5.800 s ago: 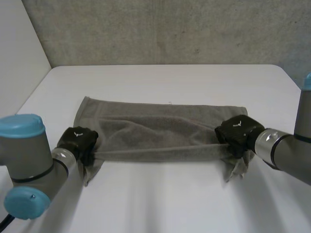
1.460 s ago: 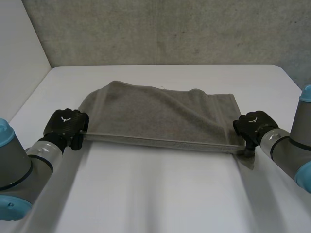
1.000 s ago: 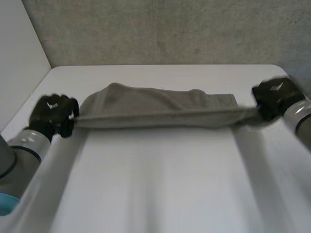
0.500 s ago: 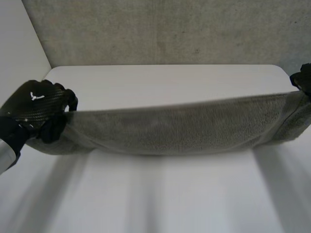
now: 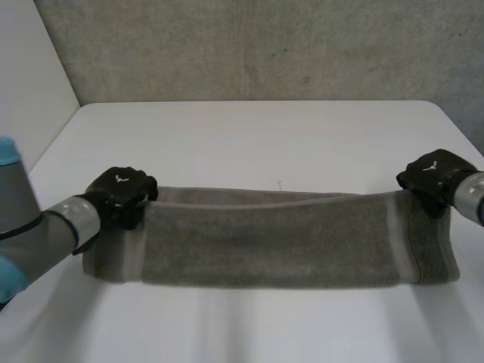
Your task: Fold the towel.
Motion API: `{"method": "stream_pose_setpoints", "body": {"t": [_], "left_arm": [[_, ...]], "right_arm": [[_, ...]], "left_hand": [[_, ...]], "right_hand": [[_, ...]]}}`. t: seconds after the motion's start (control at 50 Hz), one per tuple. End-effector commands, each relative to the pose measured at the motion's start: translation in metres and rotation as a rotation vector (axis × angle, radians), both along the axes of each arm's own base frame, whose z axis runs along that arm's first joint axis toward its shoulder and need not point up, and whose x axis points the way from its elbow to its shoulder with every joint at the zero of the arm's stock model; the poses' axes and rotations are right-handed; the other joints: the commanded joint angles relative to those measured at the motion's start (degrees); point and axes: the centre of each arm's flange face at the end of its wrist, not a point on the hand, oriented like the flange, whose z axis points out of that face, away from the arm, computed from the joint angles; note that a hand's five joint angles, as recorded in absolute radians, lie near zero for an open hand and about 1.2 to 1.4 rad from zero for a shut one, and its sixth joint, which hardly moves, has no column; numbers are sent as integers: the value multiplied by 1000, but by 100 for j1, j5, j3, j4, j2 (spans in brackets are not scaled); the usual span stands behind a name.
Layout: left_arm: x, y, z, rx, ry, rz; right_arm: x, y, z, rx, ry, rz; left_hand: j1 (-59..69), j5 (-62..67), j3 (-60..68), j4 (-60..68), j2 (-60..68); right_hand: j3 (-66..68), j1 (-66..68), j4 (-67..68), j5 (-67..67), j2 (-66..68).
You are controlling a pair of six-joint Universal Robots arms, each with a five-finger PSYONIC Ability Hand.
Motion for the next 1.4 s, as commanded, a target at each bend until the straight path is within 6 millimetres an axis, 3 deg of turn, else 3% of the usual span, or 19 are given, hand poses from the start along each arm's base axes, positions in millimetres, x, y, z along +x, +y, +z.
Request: {"method": "stream_pose_setpoints", "body": {"t": [0.02, 0.26, 0.4, 0.42, 0.44, 0.46, 0.48, 0.5, 0.62, 0.7, 0.78, 0.82, 0.9, 0.94, 1.04, 1.22, 1.26, 1.38, 1.4], "left_arm": [[-21, -26, -11, -37, -16, -2], [-34, -51, -23, -72, -26, 14], [-39, -51, -26, -69, -20, 3], [-39, -51, -26, -68, -20, 5], [-39, -51, -26, -68, -20, 5], [-39, -50, -27, -66, -19, 5], [-39, -49, -26, -64, -17, 6], [-39, -49, -26, -64, -17, 6], [-40, -38, -10, -78, -8, -2], [-37, -28, 5, -102, 0, -3], [-31, -11, 25, -151, 20, 3], [-29, -3, 30, -163, 36, 7], [-23, 19, 49, -221, 136, 30], [-20, 25, 52, -239, 178, 42], [-14, 37, 46, -260, 294, 71], [-10, 43, 29, -241, 333, 86], [-10, 43, 27, -235, 331, 87], [-11, 42, 25, -231, 330, 86], [-11, 42, 25, -231, 330, 86]], "right_arm": [[7, -28, -27, -16, 17, -27], [10, -53, -38, -49, -10, -82], [10, -64, -36, -85, -13, -103], [10, -64, -36, -85, -13, -103], [10, -65, -35, -96, -13, -107], [10, -65, -35, -96, -13, -107], [9, -65, -34, -103, -11, -116], [8, -65, -33, -112, -11, -126], [6, -61, -16, -152, -74, -170], [3, -41, 4, -177, -129, -180], [2, -24, 6, -182, -136, -175], [0, -2, 10, -175, -140, -164], [-1, 21, 7, -144, -149, -145], [1, 40, -7, -84, -159, -111], [1, 57, -28, -1, -171, -80], [-17, 51, -61, 46, -163, -134], [-19, 45, -70, 35, -163, -142], [-22, 34, -83, 23, -154, -154], [-25, 30, -87, 28, -148, -164]], "left_hand": [[-329, -1745, -827, -667, -609], [-329, -1745, -827, -667, -609], [-329, -1745, -827, -667, -609], [-2192, -3608, -2690, -2530, -2471], [-2211, -3627, -2709, -2548, -2490], [-4859, -6275, -5356, -5196, -5138], [-7329, -8745, -7827, -7667, -7609], [-7329, -8745, -7827, -7667, -7609], [-7325, -8741, -7822, -7662, -7604], [-7325, -8741, -7822, -7662, -7604], [-7325, -8741, -7822, -7662, -7604], [-7325, -8741, -7822, -7662, -7604], [-7325, -8741, -7822, -7662, -7604], [-7325, -8741, -7822, -7662, -7604], [-7325, -8741, -7822, -7662, -7604], [-7325, -8741, -7822, -7662, -7604], [-7325, -8741, -7822, -7662, -7604], [-7325, -8741, -7822, -7662, -7604], [-7325, -8741, -7822, -7662, -7604]], "right_hand": [[285, 371, 332, 200, 302], [285, 371, 332, 200, 302], [285, 371, 332, 200, 302], [285, 371, 332, 200, 302], [-1042, -956, -994, -1127, -1024], [-1055, -969, -1007, -1140, -1037], [-4286, -4200, -4238, -4371, -4268], [-6715, -6629, -6668, -6800, -6698], [-6715, -6629, -6668, -6800, -6698], [-6715, -6629, -6668, -6800, -6698], [-6715, -6629, -6668, -6800, -6698], [-6715, -6629, -6668, -6800, -6698], [-6715, -6629, -6668, -6800, -6698], [-6715, -6629, -6668, -6800, -6698], [-6424, -6338, -6376, -6509, -6406], [-5849, -5763, -5802, -5934, -5831], [-4745, -4659, -4698, -4830, -4728], [-3461, -3374, -3413, -3545, -3443], [-2628, -2542, -2580, -2713, -2610]]}}
